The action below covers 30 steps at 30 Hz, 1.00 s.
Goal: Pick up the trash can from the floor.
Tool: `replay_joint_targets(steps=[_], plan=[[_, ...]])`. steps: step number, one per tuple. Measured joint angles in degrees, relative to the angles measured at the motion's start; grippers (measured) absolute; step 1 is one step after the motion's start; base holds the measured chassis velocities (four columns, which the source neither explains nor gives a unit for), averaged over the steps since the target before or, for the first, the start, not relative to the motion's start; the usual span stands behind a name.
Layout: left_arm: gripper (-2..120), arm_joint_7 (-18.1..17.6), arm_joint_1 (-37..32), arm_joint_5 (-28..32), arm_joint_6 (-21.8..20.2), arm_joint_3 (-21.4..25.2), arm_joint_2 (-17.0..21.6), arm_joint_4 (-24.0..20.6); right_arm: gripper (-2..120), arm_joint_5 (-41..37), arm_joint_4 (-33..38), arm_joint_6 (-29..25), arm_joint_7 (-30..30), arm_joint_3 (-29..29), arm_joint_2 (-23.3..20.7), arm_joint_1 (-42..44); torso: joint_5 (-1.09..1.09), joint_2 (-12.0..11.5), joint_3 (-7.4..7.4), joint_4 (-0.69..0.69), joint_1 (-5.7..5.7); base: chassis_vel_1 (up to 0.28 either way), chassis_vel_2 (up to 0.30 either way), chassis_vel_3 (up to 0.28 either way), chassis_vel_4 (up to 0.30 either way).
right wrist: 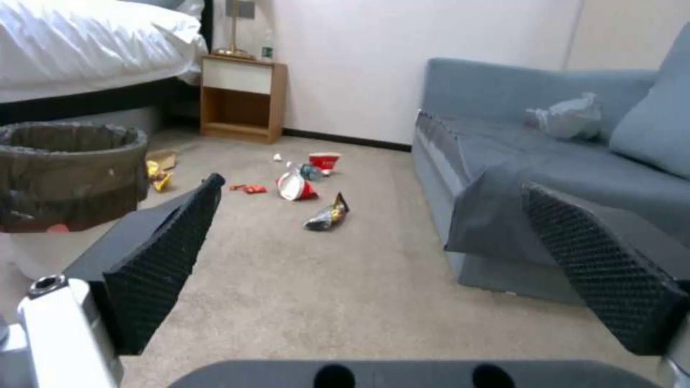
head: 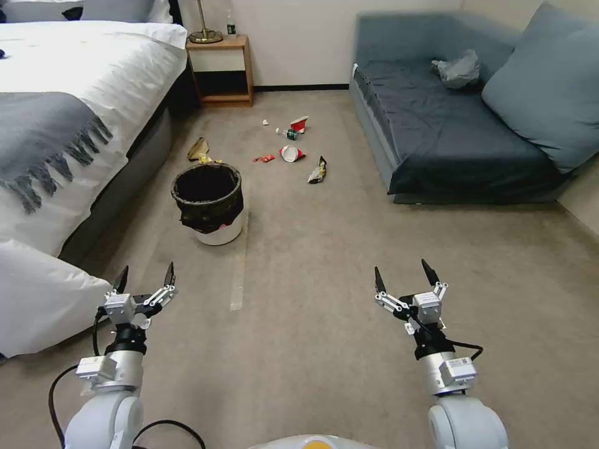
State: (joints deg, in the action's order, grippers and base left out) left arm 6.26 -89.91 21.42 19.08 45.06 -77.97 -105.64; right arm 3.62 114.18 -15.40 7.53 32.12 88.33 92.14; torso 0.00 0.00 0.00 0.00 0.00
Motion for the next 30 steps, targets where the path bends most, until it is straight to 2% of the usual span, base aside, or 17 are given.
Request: replay_joint_targets(steps=[30], plan=[[97,0.35,1.34,-0.36,0.71,-0.44,-0.49,2.03,100,-0.92,-1.37,-0.44,0.64,-0.04,0.2,-1.36,0.0,0.0,0.0,-0.01,0.0,0.001,0.002,0.0,0.001]])
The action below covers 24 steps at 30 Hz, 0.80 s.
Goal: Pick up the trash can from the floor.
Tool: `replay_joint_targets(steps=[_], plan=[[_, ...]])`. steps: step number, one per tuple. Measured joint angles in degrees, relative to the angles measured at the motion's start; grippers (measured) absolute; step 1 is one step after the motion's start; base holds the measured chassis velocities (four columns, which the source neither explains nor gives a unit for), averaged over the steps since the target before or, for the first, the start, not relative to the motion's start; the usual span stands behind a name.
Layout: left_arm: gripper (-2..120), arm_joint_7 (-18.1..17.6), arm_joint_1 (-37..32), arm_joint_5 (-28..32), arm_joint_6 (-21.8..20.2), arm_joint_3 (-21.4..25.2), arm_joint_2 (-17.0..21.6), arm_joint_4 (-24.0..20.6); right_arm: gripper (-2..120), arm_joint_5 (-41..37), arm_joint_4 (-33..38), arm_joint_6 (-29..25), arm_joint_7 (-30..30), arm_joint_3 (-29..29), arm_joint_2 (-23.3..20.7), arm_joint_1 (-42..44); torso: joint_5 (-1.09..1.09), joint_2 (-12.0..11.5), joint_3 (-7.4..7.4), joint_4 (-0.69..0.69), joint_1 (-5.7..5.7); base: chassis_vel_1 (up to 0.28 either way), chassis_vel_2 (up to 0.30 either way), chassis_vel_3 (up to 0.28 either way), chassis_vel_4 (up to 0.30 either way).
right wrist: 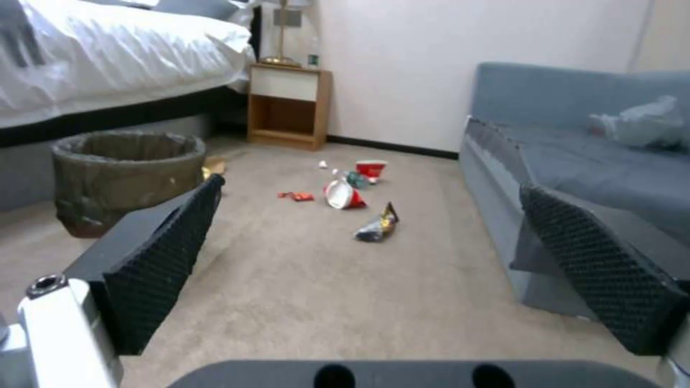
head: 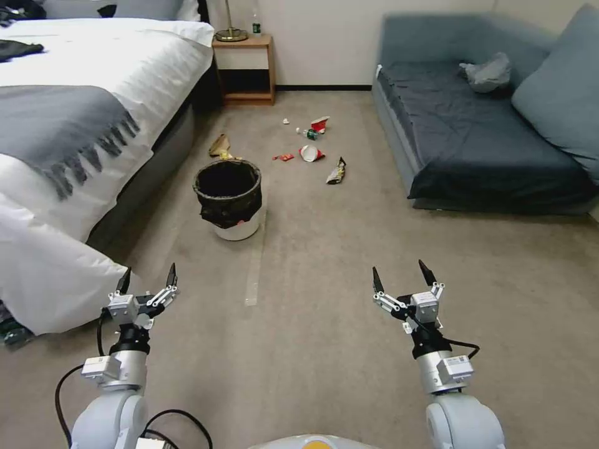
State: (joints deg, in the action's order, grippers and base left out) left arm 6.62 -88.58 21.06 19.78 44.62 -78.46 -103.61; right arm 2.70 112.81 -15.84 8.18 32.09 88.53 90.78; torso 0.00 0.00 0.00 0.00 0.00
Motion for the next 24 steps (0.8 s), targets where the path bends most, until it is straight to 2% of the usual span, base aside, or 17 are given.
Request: replay_joint_targets(steps=[24], plan=[[99,0.6,-0.38,0.78,2.12,-0.11,0.04,0.51,100,-0.46,-0.56,-5.54,2.63,0.59,0.25,0.0,0.0,0.0,0.0,0.01,0.0,0.0,0.0,0.0,0.0]])
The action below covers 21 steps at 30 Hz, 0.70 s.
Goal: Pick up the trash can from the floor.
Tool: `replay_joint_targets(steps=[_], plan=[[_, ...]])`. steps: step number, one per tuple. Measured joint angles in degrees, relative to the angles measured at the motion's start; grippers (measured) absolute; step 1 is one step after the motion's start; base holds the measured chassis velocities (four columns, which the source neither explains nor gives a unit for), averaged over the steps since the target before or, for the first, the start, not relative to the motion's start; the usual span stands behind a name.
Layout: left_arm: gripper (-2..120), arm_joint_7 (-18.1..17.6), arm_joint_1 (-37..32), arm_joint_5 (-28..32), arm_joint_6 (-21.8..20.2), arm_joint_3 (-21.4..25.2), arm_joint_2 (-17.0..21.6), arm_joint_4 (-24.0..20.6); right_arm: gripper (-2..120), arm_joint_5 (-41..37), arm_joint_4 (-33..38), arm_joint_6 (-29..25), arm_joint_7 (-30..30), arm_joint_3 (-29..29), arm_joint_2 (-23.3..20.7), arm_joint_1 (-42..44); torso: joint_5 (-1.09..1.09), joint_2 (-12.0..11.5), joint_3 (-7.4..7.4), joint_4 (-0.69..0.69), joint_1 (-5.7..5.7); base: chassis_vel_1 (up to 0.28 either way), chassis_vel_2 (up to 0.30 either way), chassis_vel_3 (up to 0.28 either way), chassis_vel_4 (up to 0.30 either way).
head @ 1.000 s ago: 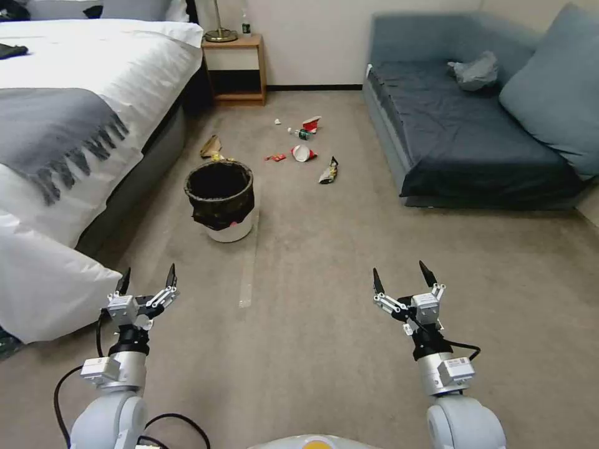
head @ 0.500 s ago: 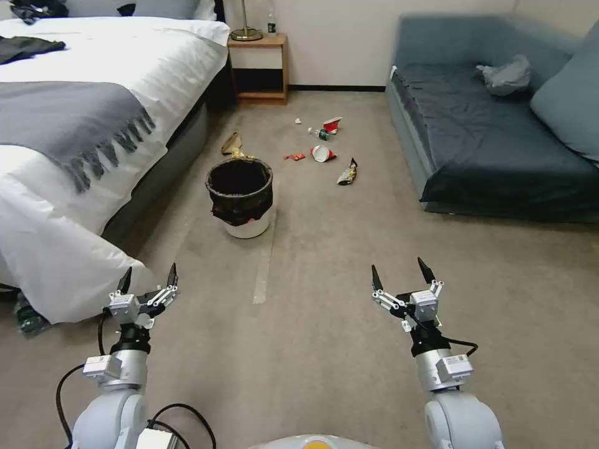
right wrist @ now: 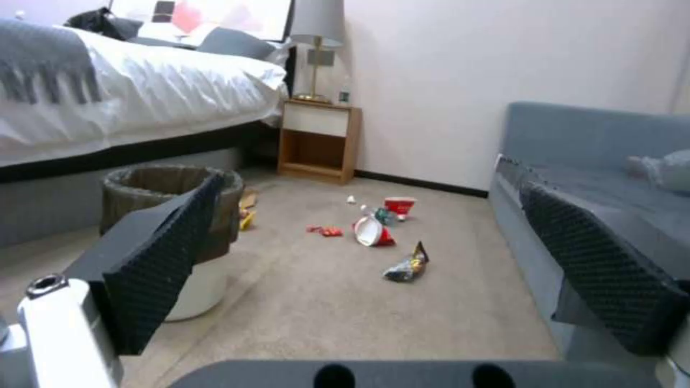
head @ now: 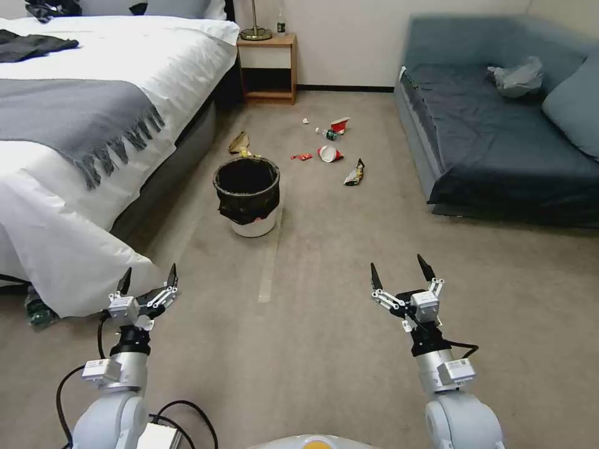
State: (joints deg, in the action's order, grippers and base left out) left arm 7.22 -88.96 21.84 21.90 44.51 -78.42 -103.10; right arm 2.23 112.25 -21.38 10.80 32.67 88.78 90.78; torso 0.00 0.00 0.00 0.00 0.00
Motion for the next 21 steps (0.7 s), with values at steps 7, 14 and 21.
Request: replay_joint_targets(steps=[7,14,21], plan=[[98,-0.15,-0.27,-0.02,0.33,0.03,-0.05,-0.38,100,-0.95,-0.29,-0.48,2.96,0.44,0.14,0.25,0.0,0.0,0.0,0.0,0.0,0.0,0.0,0.0,0.0],[98,-0.16,-0.49,-0.16,0.44,0.11,-0.05,-0.61,100,-1.04,-0.93,-0.48,4.54,0.69,0.25,-0.08,0.0,0.0,0.0,0.0,0.0,0.0,0.0,0.0,0.0],[98,-0.67,-0.35,-0.24,0.44,0.16,-0.05,-0.48,100,-0.9,-1.25,-0.37,4.45,0.76,0.27,-0.39,0.0,0.0,0.0,0.0,0.0,-0.019,0.015,0.017,-0.014]])
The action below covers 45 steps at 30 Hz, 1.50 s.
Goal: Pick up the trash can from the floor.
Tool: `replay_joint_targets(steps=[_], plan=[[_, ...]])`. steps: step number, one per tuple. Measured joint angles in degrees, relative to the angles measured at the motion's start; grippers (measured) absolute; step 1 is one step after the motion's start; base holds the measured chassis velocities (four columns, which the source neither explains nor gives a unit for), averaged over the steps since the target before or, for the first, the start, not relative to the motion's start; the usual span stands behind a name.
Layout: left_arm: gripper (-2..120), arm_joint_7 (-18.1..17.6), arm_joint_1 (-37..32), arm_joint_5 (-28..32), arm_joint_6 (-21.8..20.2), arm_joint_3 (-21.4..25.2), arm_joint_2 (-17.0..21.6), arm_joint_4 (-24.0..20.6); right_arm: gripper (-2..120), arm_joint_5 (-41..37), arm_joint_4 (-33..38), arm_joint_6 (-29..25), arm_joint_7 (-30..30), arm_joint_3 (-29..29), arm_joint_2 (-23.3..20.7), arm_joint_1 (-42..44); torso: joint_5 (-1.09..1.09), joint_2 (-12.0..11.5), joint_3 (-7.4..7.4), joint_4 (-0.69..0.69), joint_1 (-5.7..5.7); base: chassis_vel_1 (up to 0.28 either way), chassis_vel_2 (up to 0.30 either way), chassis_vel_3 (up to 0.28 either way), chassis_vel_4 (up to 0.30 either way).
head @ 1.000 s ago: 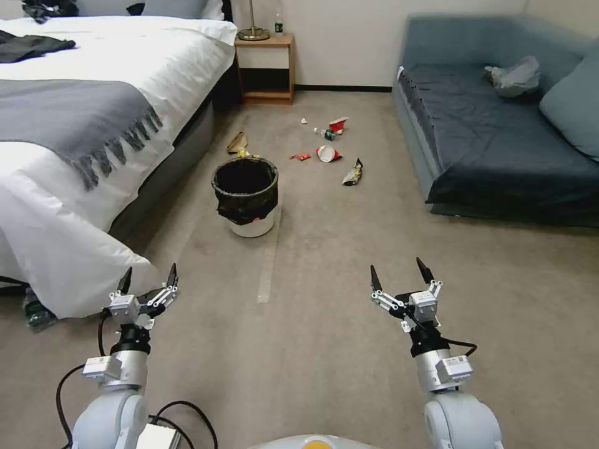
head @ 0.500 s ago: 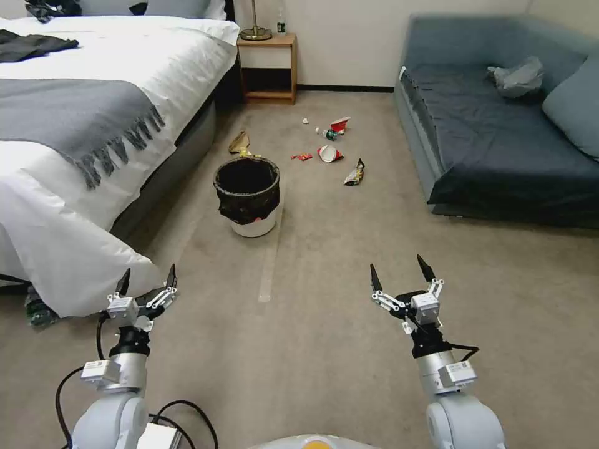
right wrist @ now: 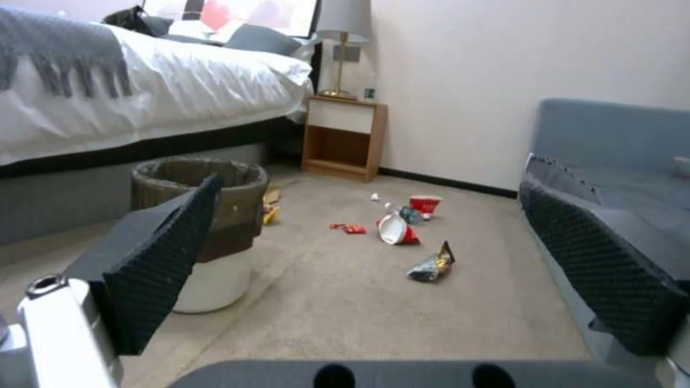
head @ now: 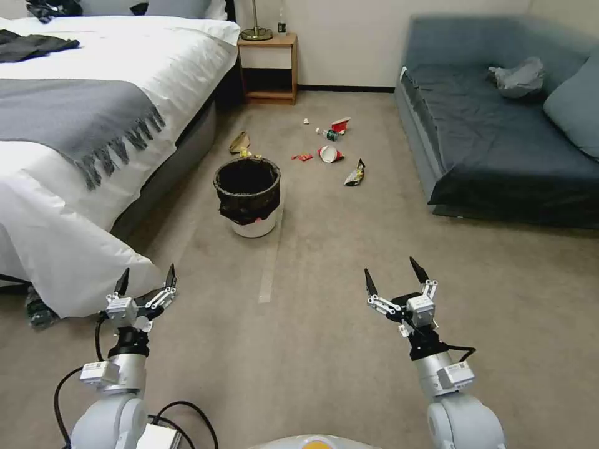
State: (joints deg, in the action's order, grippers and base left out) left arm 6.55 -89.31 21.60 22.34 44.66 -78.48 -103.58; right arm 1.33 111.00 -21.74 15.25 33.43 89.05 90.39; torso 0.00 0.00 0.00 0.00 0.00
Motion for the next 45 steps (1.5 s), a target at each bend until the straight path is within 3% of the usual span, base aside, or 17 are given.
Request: replay_joint_targets(steps=[45], plan=[[97,-0.78,-0.17,0.19,0.19,0.21,0.07,-0.09,100,1.23,0.44,0.97,1.05,-0.15,0.29,0.55,0.0,0.0,0.0,0.0,0.0,-0.055,0.06,0.058,-0.062]])
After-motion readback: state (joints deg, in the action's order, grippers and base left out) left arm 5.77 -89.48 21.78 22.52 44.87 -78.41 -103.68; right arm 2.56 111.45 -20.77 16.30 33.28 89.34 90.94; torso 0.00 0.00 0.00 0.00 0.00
